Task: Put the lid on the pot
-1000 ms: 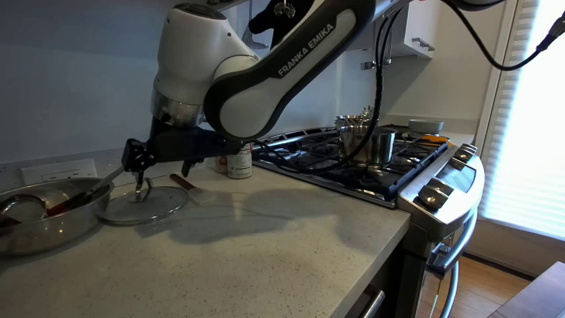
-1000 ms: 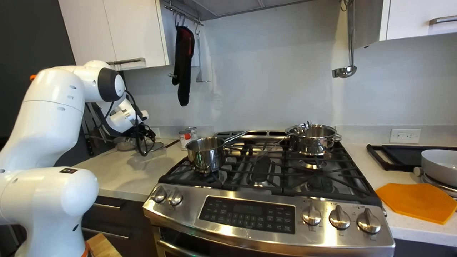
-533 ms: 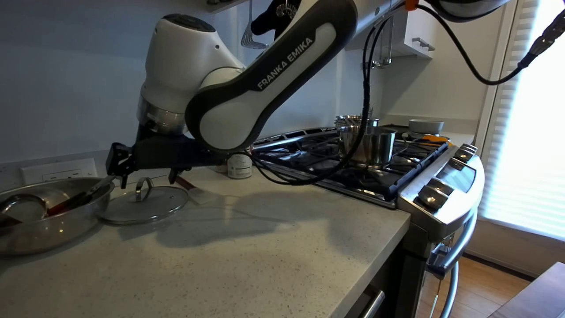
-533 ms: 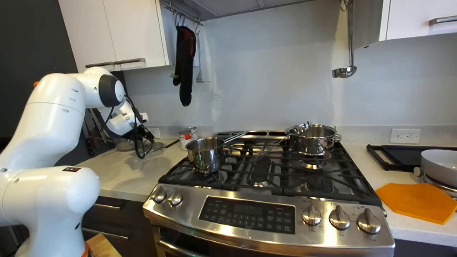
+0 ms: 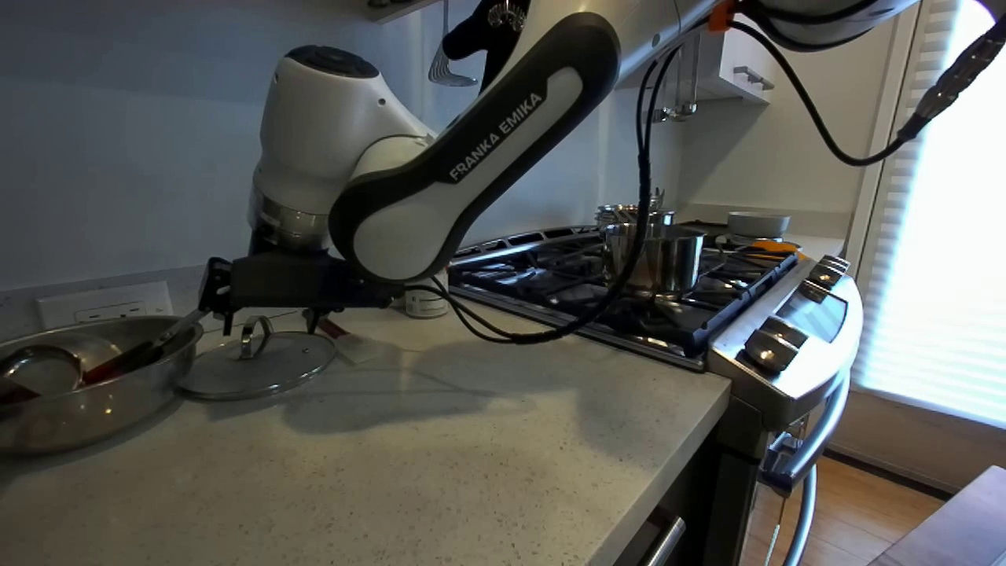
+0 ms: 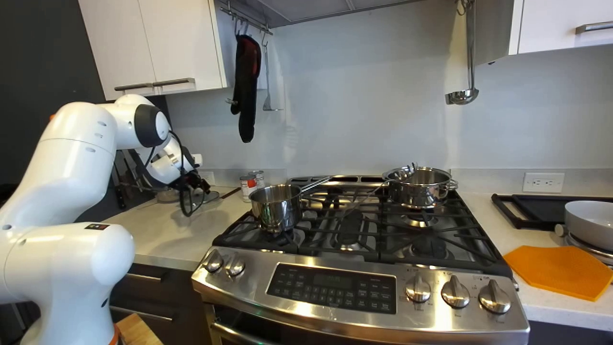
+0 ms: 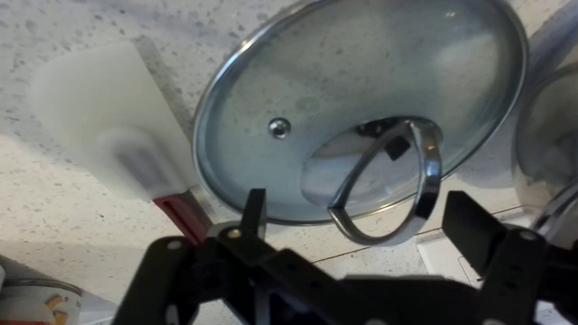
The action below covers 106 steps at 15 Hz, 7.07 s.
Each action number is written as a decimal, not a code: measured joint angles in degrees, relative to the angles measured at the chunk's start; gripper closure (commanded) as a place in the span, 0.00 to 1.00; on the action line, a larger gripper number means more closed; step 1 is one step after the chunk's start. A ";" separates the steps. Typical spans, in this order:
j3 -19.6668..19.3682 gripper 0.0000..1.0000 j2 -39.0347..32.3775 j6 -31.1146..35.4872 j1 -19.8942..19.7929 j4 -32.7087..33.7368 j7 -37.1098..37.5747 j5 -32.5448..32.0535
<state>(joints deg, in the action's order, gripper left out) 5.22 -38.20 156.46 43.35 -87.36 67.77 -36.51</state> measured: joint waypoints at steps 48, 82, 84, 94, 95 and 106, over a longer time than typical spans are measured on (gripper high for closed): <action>-3.29 0.96 24.51 -8.65 6.30 -25.94 28.25 -5.35; 14.39 0.96 72.61 -24.70 -24.06 -58.12 28.61 8.84; 14.15 0.96 73.77 -23.91 -26.43 -58.71 27.30 9.58; 7.96 0.96 79.39 -20.85 -35.58 -62.06 17.18 16.84; 7.48 0.96 79.59 -20.85 -36.49 -62.03 15.98 17.54; 9.63 0.96 76.78 -20.50 -45.66 -59.16 13.00 19.26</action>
<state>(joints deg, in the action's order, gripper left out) 14.85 38.58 135.96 -2.31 -146.52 80.76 -17.25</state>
